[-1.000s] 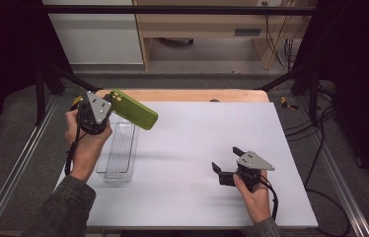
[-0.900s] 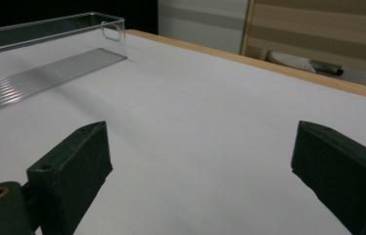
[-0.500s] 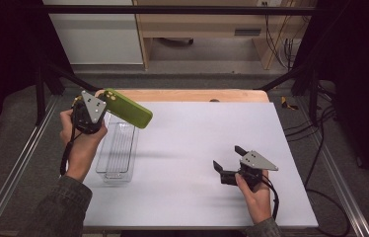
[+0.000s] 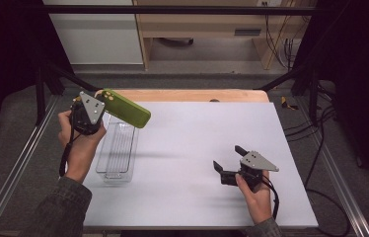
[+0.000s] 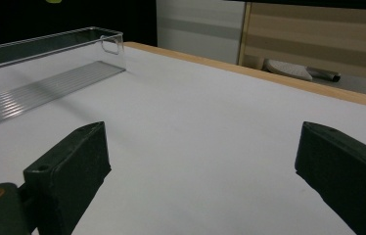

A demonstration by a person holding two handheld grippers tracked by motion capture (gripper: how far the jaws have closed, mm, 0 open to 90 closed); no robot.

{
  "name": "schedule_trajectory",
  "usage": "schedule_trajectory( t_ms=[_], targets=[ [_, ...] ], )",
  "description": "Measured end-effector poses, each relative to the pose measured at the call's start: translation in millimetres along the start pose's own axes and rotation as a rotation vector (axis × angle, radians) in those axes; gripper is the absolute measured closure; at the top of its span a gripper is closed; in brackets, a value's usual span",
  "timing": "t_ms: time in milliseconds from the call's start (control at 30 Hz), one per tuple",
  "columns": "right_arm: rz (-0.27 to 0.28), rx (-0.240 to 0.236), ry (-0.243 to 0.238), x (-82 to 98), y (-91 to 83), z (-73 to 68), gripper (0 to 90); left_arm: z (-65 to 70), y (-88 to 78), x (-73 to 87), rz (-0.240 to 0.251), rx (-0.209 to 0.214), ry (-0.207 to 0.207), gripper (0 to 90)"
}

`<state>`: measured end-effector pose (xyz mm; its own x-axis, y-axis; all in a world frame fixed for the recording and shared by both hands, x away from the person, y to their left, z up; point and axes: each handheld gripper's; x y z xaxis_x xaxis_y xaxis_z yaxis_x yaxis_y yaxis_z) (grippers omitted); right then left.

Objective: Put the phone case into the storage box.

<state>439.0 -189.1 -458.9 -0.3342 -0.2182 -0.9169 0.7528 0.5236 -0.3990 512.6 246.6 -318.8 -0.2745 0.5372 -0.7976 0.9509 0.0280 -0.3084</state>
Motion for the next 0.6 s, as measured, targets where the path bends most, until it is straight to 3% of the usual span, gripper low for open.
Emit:
schedule_trajectory(
  t_ms=[200, 367, 600],
  targets=[
    [-0.001, -0.01, -0.004, 0.1, -0.2, -0.2, 5.5, -0.3, -0.6, 0.9, 0.001, 0.0, -0.019, 87.9],
    [-0.002, -0.009, -0.006, 0.2, -0.4, 0.0, 5.4, 6.4, -0.1, 0.9, 0.004, 0.0, 0.004, 87.9],
    [-0.01, -0.012, -0.014, 0.8, 1.2, -1.4, 5.2, 5.2, 1.6, 1.3, 0.005, -0.015, 0.017, 87.9]
  ],
)
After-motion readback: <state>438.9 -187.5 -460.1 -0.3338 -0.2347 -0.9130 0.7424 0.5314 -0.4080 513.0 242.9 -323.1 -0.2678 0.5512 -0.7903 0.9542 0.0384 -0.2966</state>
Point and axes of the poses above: each handheld gripper's, and its own axes: y roughly forward along the jaws, x roughly out of its underside, z roughly to its right, and after that the axes turned 9 degrees about -z, right-handed
